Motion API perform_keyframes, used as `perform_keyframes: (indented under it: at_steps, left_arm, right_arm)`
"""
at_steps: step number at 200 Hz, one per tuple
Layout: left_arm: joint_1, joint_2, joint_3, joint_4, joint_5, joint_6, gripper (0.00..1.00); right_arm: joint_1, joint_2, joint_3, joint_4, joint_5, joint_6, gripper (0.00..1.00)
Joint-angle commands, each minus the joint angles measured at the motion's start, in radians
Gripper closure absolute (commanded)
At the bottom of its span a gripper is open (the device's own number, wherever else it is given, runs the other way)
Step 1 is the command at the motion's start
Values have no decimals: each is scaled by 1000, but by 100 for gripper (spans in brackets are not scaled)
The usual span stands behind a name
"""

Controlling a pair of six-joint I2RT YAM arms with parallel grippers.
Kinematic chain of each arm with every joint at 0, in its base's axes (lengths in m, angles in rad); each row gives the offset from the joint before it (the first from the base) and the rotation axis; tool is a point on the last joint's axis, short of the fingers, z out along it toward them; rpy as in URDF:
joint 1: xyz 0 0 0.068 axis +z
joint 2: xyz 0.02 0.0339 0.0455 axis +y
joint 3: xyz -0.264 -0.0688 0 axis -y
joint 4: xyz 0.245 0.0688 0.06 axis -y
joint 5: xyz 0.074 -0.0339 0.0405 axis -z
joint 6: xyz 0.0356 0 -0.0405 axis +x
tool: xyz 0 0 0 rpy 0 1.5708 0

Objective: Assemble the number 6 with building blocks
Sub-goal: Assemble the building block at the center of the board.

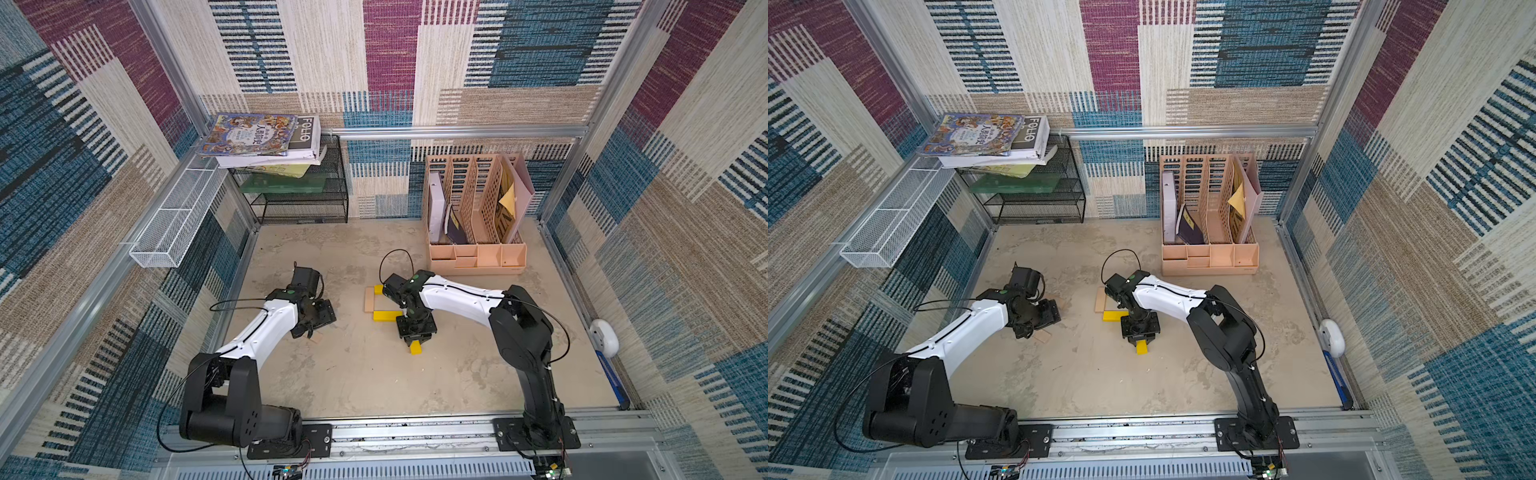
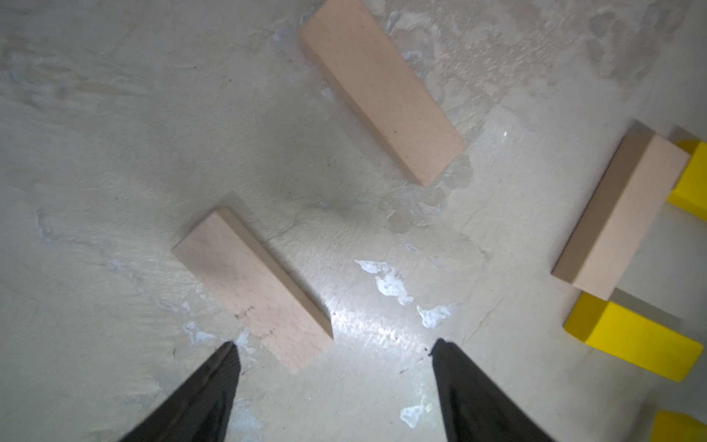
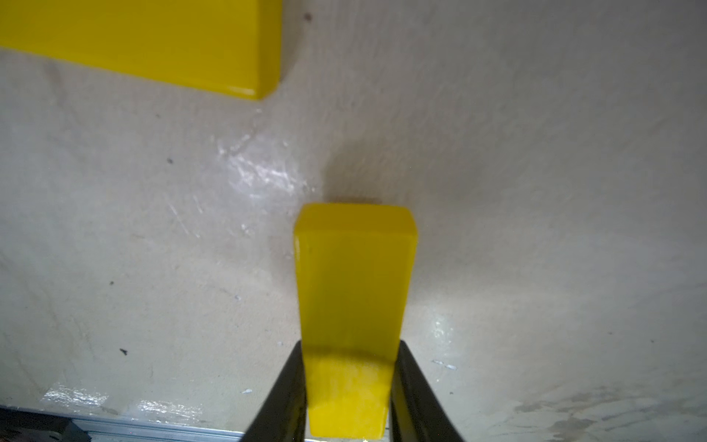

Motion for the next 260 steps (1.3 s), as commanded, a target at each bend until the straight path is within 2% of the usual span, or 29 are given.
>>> perform_keyframes:
  at_steps: [1, 100, 260]
  left_arm:
    - [-1, -10, -2, -17, -17, -7, 17]
    - [-1, -29, -28, -21, -19, -2, 17]
    - [-2, -47, -52, -25, -22, -1, 17]
  right_arm:
    - [4, 17, 19, 23, -1, 23, 100]
    - [38, 62, 28, 83, -17, 67, 100]
    - [31, 71, 35, 131, -45, 100, 100]
